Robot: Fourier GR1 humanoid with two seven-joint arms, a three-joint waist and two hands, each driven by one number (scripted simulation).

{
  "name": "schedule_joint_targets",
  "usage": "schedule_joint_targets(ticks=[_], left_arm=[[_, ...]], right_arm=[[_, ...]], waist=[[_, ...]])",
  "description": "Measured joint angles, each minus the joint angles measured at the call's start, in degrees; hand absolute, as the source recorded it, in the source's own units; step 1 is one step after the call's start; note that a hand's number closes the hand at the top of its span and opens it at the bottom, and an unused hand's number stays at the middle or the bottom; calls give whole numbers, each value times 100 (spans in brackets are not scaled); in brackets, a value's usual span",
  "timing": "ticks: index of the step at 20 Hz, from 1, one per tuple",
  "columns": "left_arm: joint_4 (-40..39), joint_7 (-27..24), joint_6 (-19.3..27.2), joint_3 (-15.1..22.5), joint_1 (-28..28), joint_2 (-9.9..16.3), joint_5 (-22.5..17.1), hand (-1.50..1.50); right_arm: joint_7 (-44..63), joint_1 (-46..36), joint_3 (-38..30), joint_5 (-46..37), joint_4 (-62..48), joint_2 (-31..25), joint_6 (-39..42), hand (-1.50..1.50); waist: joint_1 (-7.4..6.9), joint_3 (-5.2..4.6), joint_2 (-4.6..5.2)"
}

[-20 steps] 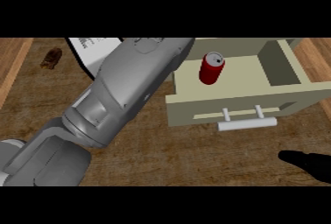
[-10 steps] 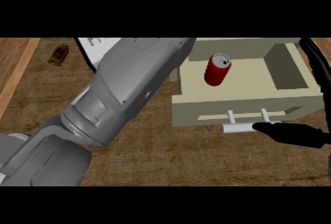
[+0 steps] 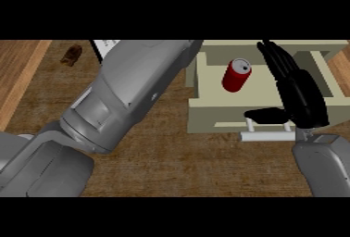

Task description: Pick up the can, place it into the drawer and close the drawer

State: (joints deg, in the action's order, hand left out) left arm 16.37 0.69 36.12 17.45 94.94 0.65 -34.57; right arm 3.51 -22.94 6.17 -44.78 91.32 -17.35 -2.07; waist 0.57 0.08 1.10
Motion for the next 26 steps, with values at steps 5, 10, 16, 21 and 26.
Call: schedule_joint_targets(ticks=[5, 10, 16, 21, 26], left_arm=[[120, -41, -125, -75, -198, 107, 52, -150], [283, 131, -182, -92, -297, 367, 153, -150], [577, 310, -319, -92, -549, 674, 238, -150], [901, 506, -296, -28, -784, 768, 329, -150], [1358, 721, -456, 22, -1075, 1052, 374, -150]], right_arm=[[-334, -426, 126, -569, -1237, 223, -630, -150], [-562, -938, 95, -1000, -2500, 501, -1347, -150], [-550, -1857, -241, -1369, -3913, 690, -2241, -150], [-652, -2545, -530, -1533, -5048, 734, -2913, -150], [-659, -3154, -735, -1663, -5893, 724, -3350, -150]], waist=[[-103, -2, -36], [-188, -3, -57], [-306, -3, -58], [-413, 0, -46], [-534, -1, -42]])
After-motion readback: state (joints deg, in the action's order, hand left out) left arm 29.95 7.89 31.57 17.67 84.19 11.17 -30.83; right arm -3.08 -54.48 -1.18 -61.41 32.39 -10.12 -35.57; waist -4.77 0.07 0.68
